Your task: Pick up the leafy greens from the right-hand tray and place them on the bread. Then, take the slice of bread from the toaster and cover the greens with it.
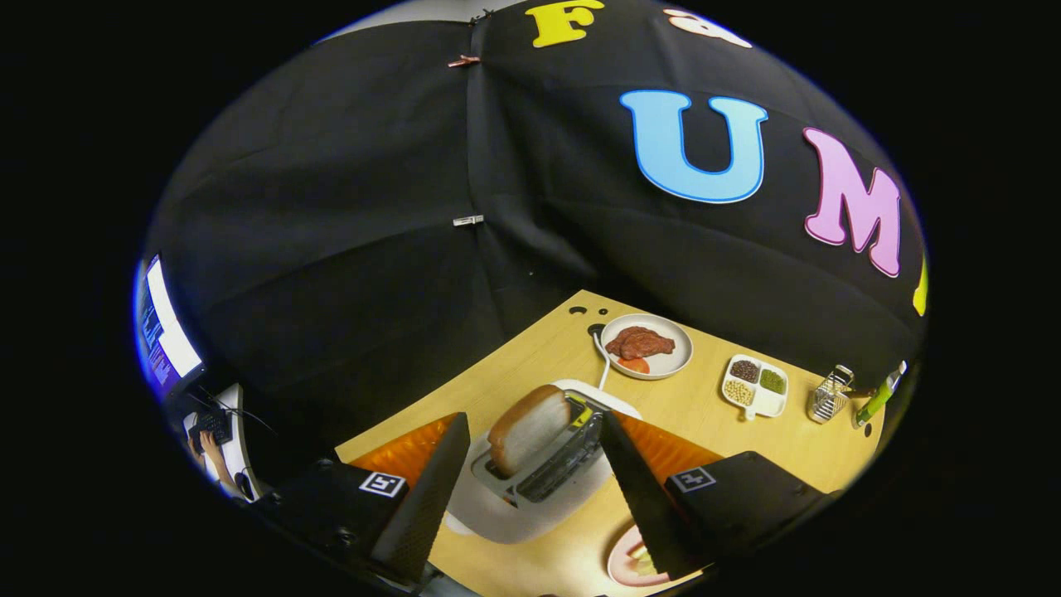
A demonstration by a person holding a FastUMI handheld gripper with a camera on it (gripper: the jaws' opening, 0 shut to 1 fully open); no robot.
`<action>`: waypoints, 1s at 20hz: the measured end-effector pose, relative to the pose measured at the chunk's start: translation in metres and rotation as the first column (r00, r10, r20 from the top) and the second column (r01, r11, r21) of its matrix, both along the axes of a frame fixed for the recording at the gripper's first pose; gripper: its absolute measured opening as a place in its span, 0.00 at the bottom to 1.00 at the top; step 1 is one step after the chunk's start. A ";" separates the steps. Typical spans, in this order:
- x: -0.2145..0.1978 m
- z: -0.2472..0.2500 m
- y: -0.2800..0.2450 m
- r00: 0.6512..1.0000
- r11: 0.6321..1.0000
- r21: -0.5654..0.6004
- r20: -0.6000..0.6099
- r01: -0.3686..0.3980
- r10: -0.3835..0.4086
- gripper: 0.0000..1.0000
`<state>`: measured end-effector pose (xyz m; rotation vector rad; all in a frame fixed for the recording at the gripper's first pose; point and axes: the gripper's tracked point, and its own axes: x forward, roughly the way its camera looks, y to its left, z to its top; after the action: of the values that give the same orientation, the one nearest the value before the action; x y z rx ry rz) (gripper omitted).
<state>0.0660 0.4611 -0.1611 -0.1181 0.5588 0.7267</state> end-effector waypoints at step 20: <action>0.027 -0.084 0.040 0.997 0.984 -0.159 -0.002 0.079 -0.081 0.58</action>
<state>0.0931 0.5013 -0.2454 -0.2392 0.6257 0.6042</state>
